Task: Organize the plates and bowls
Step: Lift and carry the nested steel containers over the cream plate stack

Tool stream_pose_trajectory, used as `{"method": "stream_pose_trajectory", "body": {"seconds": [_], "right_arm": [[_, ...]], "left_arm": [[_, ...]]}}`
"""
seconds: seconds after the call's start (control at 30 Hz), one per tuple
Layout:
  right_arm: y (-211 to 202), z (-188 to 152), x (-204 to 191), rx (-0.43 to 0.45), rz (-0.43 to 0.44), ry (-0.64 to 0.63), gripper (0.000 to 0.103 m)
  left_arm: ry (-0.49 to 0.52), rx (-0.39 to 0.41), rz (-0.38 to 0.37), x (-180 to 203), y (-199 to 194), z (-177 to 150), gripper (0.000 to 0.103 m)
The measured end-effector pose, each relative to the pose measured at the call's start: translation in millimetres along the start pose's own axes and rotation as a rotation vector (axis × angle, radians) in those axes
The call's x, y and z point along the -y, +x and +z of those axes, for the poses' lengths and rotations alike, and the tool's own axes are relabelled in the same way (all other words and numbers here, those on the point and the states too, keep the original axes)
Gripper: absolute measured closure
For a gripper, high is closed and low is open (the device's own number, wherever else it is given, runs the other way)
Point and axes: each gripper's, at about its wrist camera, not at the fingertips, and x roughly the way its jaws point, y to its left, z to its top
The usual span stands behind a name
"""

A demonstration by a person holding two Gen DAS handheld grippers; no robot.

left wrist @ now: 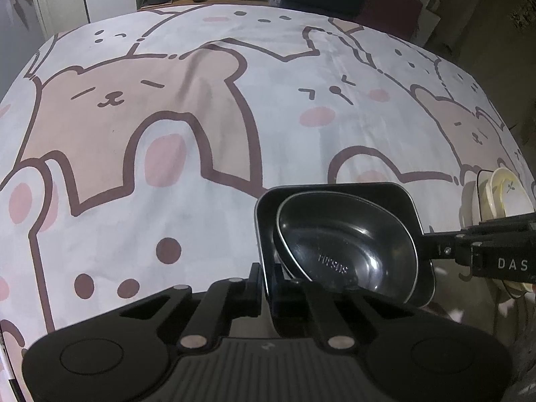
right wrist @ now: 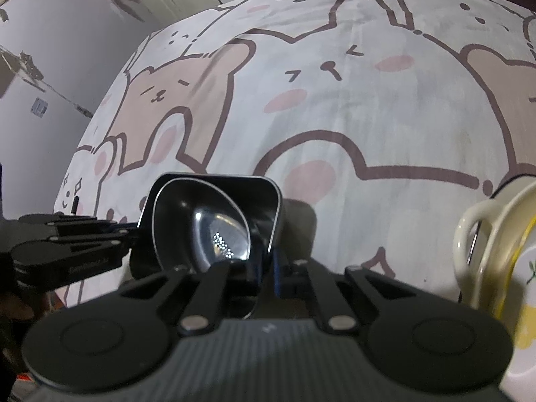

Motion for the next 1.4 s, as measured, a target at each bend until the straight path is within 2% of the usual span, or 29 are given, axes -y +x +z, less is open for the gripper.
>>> {"method": "stream_pose_trajectory", "body": {"seconds": [0.33,0.8,1.13,1.4], "right_arm": [[-1,0,-7,-0.004,-0.040,-0.047,0.095],[-8,5,-2,-0.006,-0.024,-0.060,0.096],[-50,13,2,0.095,-0.044,-0.085,0.096],[-94,14,27,0.157,-0.039,-0.059,0.097]], "left_arm": [[-0.021,-0.013,0.003,-1,4,1,0.098],[-0.068,0.021,0.000,5,-7,1,0.099],[-0.075,0.084,-0.006,36,-34,22,0.099],[-0.056,0.128,-0.046,75,-49,32,0.099]]}}
